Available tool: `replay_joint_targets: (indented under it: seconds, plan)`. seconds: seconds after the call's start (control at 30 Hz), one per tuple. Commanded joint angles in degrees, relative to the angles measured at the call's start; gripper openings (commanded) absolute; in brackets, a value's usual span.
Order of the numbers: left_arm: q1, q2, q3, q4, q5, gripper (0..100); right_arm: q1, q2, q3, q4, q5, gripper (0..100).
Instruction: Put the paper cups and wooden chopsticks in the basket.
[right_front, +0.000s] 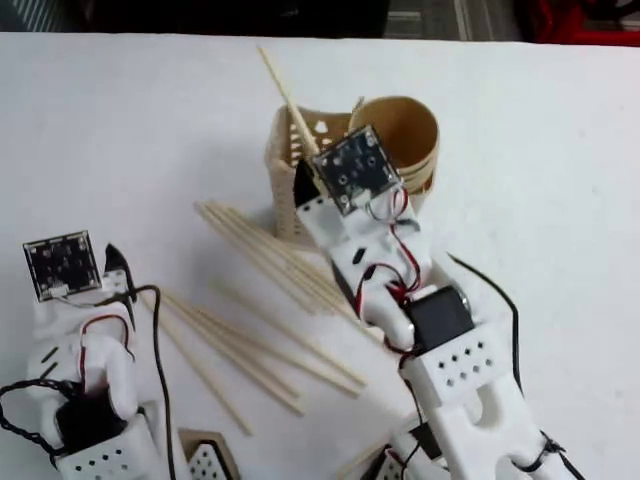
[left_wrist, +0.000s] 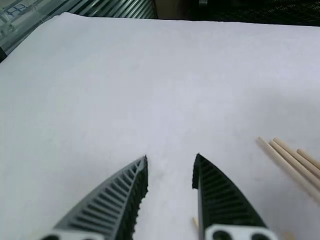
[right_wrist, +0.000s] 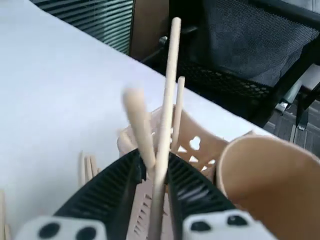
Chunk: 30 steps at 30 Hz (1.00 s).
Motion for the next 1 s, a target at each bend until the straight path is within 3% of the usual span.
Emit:
replay_joint_targets:
  seconds: [0.0, 0.13, 0.5, 0.97]
  plan:
    - [-0.40, -0.40, -0.26, -1.32, 0.35, 16, -1.19, -1.80, 0.97, 0.40, -0.62, 7.0]
    - [-0.40, -0.40, -0.18, -1.32, 0.26, 16, -1.45, -2.24, 0.18, 1.71, -0.62, 15.7]
    - [-0.40, -0.40, -0.18, -1.32, 0.26, 16, -1.54, -2.24, -11.43, 18.77, -0.62, 15.9]
    - [-0.40, -0.40, 2.37, -4.57, 0.26, 16, -1.54, -1.63, -11.78, 36.53, -0.09, 15.9]
